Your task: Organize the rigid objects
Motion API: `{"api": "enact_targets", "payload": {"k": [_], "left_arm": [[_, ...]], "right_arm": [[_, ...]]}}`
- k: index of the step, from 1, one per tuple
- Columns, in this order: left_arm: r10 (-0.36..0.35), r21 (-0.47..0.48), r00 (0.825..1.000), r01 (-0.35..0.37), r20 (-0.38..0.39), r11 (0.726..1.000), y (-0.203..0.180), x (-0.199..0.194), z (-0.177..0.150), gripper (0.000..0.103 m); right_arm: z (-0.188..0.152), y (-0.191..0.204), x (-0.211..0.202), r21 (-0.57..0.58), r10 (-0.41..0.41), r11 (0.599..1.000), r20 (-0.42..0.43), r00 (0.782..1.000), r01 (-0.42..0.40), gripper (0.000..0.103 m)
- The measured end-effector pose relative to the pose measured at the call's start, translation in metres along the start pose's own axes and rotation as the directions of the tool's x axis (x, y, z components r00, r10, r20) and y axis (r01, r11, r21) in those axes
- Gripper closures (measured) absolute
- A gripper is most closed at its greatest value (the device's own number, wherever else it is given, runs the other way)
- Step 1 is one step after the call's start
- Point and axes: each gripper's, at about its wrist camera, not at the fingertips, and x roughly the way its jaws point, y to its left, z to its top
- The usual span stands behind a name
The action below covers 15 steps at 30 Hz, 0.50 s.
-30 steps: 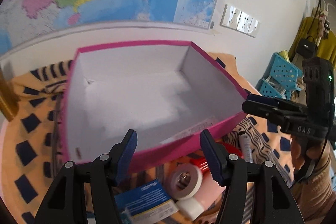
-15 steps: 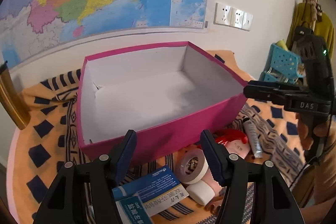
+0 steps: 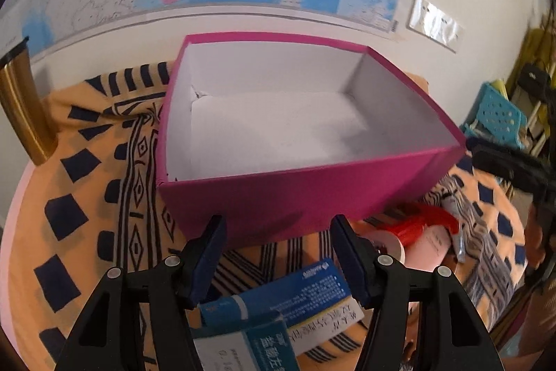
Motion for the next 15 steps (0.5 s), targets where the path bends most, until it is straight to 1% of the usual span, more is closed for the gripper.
{"api": "enact_targets", "payload": {"k": [3,6,10,13,15], "left_arm": [[-0.002,-0.022,1.0,0.002,-0.004,1.0,0.005,0.002,0.002,0.041],[-0.005,-0.015,1.0,0.004,-0.01,1.0,0.002,0.002,-0.002,0.041],[-0.049,0.017,0.999,0.049,0.002,0.999,-0.011,-0.009,-0.011,0.041],[-0.116,0.065,0.993,0.116,0.007,0.991,-0.031,-0.018,-0.016,0.04],[-0.144,0.097,0.99,0.144,0.002,0.985,-0.043,-0.02,-0.018,0.039]], "right_arm": [[0.0,0.005,0.002,-0.01,0.012,1.0,-0.008,1.0,-0.012,0.043],[-0.002,0.006,0.003,-0.006,0.014,1.0,-0.013,1.0,-0.014,0.043],[-0.01,0.004,-0.008,0.021,0.043,0.999,0.004,0.999,-0.043,0.043],[-0.019,0.0,-0.017,0.047,0.071,0.996,0.005,0.997,-0.071,0.043],[-0.026,-0.003,-0.019,0.067,0.081,0.995,-0.011,0.997,-0.08,0.043]]}}
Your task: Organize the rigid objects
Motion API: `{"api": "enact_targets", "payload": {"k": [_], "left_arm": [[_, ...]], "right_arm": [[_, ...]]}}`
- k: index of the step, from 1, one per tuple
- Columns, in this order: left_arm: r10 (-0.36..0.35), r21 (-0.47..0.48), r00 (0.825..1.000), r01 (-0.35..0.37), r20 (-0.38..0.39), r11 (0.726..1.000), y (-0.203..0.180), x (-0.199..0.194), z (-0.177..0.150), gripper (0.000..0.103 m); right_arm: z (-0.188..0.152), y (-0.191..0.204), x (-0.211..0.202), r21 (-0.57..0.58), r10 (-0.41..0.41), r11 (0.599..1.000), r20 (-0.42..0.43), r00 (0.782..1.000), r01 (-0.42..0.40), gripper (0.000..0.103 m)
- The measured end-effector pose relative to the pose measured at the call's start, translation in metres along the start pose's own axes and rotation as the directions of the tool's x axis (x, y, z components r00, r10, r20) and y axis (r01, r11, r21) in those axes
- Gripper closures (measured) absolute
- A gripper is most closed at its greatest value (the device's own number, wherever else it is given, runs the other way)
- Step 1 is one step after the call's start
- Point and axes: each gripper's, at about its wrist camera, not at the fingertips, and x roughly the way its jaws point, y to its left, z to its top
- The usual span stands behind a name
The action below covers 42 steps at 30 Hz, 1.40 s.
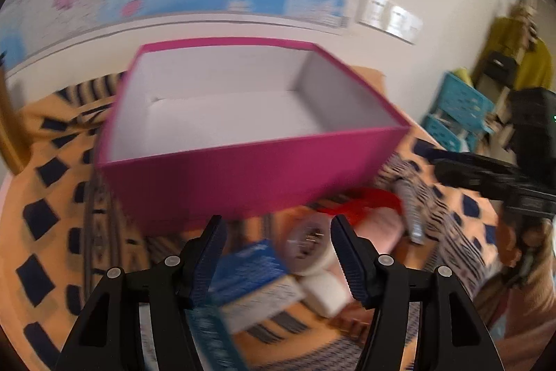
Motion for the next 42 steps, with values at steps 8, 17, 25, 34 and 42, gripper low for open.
{"api": "enact_targets", "payload": {"k": [8,17,25,34,42], "left_arm": [[-0.073,0.084,0.995,0.079,-0.074,0.993,-0.043,0.026,-0.006,0.04],[-0.028,0.076,0.992,0.038,-0.126,0.996,-0.047,0.045,-0.008,0.045],[0.012,0.046,0.989,-0.005,-0.15,0.999,-0.037,0.055,-0.004,0.058],[-0.033,0.128,0.993,0.047,-0.113,0.991,-0.063,0.054,0.004,0.06],[-0.067,0.121,0.994,0.077,-0.084,0.99,-0.056,0.039,0.005,0.073]], "right_arm": [[-0.018,-0.02,0.033,0.11,0.001,0.994,-0.113,0.994,0.011,0.043],[-0.029,-0.03,0.05,0.144,-0.002,0.989,-0.16,0.987,0.026,0.05],[-0.037,-0.037,0.046,0.156,-0.013,0.987,-0.163,0.987,0.039,0.072],[-0.041,-0.038,0.043,0.172,-0.002,0.985,-0.147,0.989,0.027,0.072],[-0.044,-0.038,0.037,0.184,-0.002,0.983,-0.124,0.992,0.025,0.073]]}}
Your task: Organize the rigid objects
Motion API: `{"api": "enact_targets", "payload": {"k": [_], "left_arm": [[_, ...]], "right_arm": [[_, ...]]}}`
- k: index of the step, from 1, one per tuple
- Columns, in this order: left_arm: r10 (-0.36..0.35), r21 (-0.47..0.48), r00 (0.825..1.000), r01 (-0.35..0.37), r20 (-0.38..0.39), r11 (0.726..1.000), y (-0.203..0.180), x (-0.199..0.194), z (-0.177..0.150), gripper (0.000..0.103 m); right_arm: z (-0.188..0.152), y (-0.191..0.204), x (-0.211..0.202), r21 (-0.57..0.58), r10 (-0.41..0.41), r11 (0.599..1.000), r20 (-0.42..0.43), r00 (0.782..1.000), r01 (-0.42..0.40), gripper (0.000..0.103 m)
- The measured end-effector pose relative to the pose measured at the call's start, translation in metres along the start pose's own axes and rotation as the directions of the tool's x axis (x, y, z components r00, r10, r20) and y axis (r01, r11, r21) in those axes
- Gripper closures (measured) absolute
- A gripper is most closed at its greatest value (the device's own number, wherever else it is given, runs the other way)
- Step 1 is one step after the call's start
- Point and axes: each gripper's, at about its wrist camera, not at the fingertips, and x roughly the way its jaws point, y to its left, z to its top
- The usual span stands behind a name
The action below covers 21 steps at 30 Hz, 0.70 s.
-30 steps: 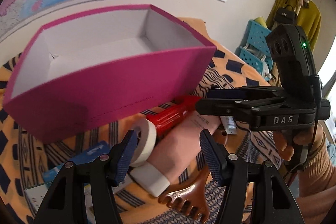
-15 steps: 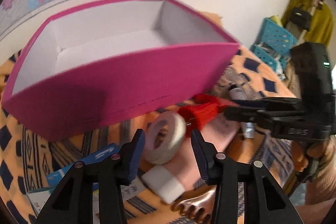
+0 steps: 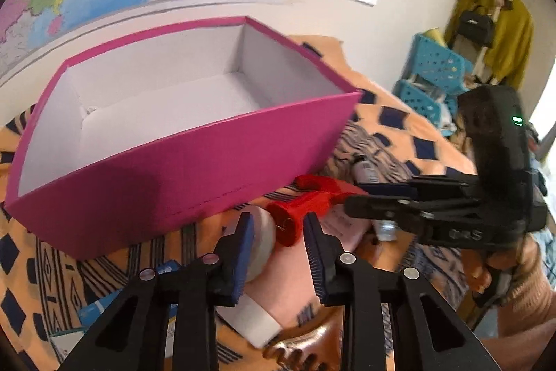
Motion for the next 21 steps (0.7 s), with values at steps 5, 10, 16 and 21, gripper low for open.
{"api": "enact_targets", "payload": {"k": [5,10,16,21], "left_arm": [[-0.072,0.068,0.996,0.076,-0.049,0.995,-0.017,0.009,-0.011,0.073],[-0.031,-0.016,0.995,0.03,-0.093,0.999,0.003,0.024,-0.013,0.073],[-0.036,-0.102,0.997,0.029,-0.071,0.994,0.024,0.017,-0.009,0.072],[-0.042,-0.067,0.998,0.038,-0.049,0.997,0.014,0.016,-0.005,0.061]], "right_arm": [[-0.001,0.001,-0.001,-0.006,-0.004,1.0,0.008,1.0,0.004,0.073],[-0.002,0.001,-0.002,0.002,-0.004,1.0,0.011,1.0,0.004,0.073],[-0.002,0.0,-0.002,0.006,-0.003,1.0,0.014,1.0,0.003,0.073],[-0.003,-0.003,-0.002,0.014,0.002,1.0,0.016,1.0,-0.002,0.073]]}}
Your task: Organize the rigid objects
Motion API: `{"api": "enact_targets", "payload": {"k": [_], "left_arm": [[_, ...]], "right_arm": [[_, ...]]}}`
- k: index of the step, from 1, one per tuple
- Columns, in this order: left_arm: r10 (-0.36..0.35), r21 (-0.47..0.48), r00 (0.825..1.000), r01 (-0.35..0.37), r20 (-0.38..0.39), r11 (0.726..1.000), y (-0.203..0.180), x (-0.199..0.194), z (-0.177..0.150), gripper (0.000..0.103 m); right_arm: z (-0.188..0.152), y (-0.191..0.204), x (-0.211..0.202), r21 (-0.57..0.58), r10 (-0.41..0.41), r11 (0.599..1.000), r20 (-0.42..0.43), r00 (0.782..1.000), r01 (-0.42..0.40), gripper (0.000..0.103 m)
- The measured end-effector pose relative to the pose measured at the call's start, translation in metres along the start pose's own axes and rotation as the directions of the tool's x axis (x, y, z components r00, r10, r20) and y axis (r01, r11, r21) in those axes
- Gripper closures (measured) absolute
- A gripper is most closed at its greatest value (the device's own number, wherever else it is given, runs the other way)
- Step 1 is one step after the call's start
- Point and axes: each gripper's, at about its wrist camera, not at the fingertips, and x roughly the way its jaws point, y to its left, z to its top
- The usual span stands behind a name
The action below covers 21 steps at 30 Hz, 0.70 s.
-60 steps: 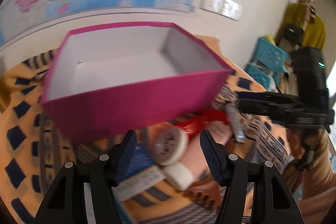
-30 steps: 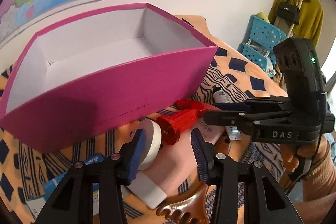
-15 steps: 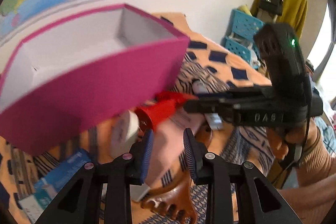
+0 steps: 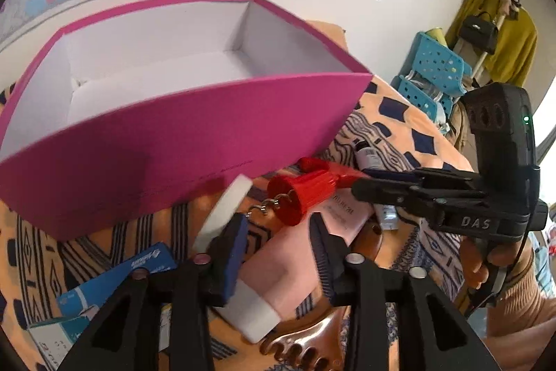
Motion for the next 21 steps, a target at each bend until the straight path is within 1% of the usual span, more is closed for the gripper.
{"api": "enact_targets", "payload": {"k": [2,5,10,13,15,21], "left_arm": [[0.007,0.014,1.0,-0.007,0.005,1.0,-0.003,0.001,0.004,0.056],[-0.003,0.013,1.0,0.003,-0.005,1.0,-0.003,0.004,0.008,0.056],[0.003,0.013,1.0,-0.003,0.0,1.0,-0.006,0.006,0.01,0.054],[-0.012,-0.004,1.0,0.012,-0.005,1.0,-0.006,0.007,0.009,0.055],[-0.014,-0.013,1.0,0.014,-0.003,1.0,-0.007,0.007,0.008,0.058],[-0.033,-0.038,0.999,0.034,0.023,0.999,-0.009,-0.005,0.005,0.059]], "right_arm": [[0.0,-0.001,0.0,0.004,0.003,1.0,-0.001,1.0,-0.003,0.073],[-0.002,-0.003,0.0,0.012,0.009,1.0,0.001,1.0,-0.009,0.073],[-0.001,-0.002,-0.002,0.004,0.009,1.0,0.015,1.0,-0.009,0.073],[-0.002,-0.001,-0.004,-0.003,0.004,1.0,0.029,1.0,-0.003,0.073],[-0.003,-0.001,-0.007,0.003,0.005,1.0,0.042,0.999,-0.005,0.073],[-0.004,0.006,-0.017,-0.022,-0.012,1.0,0.073,0.997,0.013,0.073]]}}
